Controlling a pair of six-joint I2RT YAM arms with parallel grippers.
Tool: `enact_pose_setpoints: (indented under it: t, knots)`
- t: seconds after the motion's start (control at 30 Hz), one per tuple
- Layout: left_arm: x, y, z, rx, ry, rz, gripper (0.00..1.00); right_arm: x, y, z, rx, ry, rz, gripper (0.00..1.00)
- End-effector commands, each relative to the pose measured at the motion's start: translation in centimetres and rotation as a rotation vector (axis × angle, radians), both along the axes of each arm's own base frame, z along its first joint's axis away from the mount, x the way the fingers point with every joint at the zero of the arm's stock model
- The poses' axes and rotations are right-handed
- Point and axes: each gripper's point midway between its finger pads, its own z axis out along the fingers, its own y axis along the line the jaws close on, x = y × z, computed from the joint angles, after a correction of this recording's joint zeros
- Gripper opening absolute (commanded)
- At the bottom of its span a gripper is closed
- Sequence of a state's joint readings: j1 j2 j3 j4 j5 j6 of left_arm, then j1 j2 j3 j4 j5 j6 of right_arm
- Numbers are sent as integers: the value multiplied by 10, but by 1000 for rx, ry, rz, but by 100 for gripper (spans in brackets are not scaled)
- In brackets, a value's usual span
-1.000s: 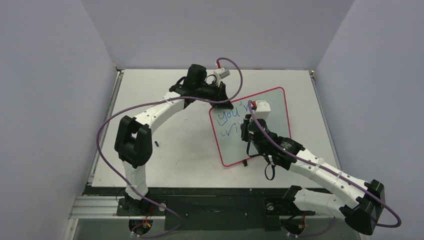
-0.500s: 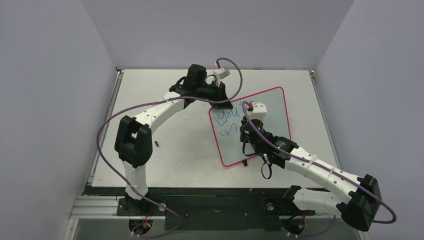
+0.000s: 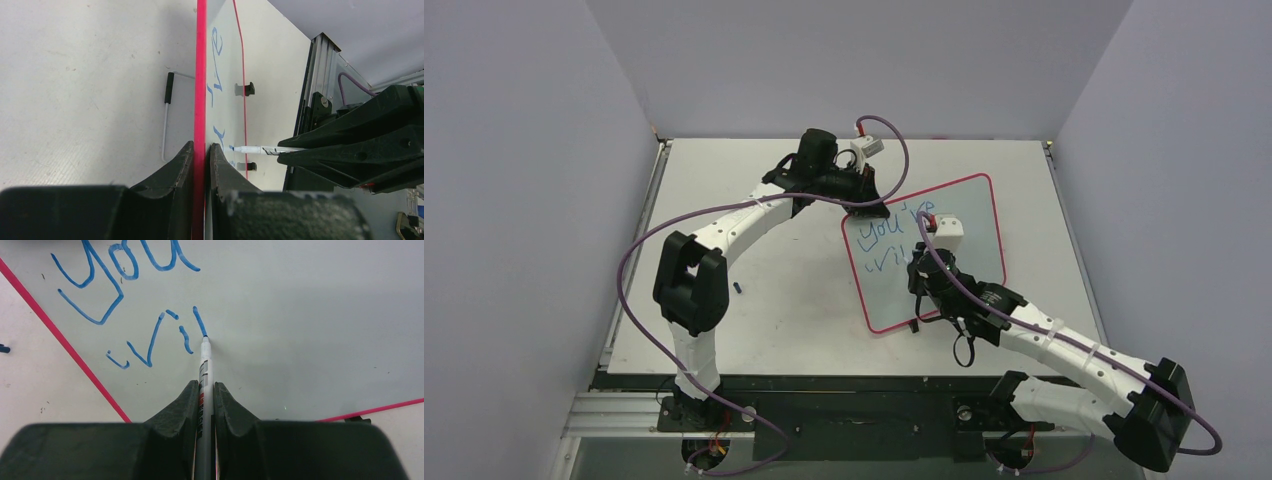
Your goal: Write a sentence on the whiteboard
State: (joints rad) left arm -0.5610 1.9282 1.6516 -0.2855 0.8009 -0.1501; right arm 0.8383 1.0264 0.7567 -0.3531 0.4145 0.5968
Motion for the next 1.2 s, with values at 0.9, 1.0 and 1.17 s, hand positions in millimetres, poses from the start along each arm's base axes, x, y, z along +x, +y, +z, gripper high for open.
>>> enact_pose_setpoints:
  t: [0.9,1.0,1.17]
  knots:
    - [-17,-7,0,11,-39,-68,0,28,7,28,-42,-35,4,0]
    - [-17,-7,-1,12,-36,-69,0,30,7,29,-41,-36,4,0]
    - [-16,-7,-2,14,-35,-67,0,34,7,32,-34,-40,0,0]
